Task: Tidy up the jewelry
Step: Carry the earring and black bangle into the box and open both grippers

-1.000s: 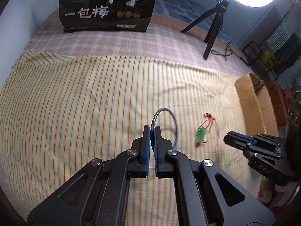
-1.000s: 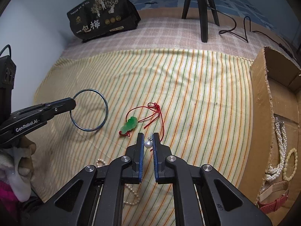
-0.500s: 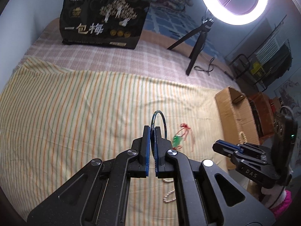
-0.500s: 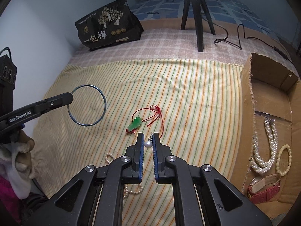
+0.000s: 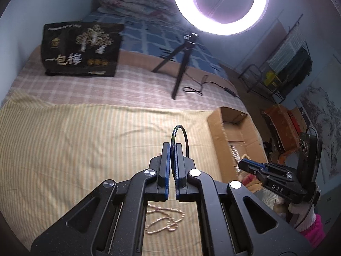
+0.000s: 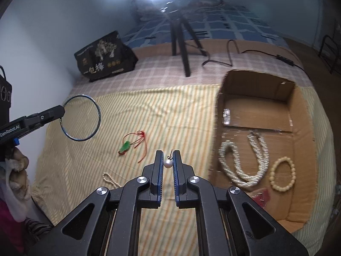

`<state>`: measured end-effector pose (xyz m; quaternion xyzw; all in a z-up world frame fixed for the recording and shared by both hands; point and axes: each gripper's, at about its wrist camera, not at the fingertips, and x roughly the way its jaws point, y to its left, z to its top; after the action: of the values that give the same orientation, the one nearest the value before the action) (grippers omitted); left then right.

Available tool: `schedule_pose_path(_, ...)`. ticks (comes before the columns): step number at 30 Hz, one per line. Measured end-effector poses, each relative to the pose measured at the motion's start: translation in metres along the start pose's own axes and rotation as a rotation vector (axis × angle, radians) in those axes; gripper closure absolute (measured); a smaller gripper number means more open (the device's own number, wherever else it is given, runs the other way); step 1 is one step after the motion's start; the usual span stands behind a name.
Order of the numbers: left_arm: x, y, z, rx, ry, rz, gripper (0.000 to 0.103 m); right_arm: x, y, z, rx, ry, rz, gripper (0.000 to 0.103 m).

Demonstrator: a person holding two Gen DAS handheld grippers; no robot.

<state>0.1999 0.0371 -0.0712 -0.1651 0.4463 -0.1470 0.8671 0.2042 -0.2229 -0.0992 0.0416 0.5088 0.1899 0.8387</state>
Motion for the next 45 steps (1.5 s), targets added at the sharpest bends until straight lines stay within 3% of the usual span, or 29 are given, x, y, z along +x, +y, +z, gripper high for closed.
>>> schedule_pose_path(10,0.027,-0.065,-0.006,0.077,0.016,-0.066,0.102,-0.040,-0.065,-0.004,0.106,-0.061,-0.062,0.096)
schedule_pose_path(19,0.052,-0.104,-0.005,0.123,0.026,-0.093,0.102,-0.051,-0.110,-0.001,0.163,-0.085,-0.100,0.096)
schedule_pose_path(32,0.094,-0.141,0.012,0.145,0.006,-0.089,0.102,-0.032,-0.141,0.022,0.165,-0.083,-0.149,0.096)
schedule_pose_path(45,0.130,-0.153,0.018,0.179,0.007,-0.053,0.102,-0.015,-0.157,0.027,0.155,-0.064,-0.180,0.096)
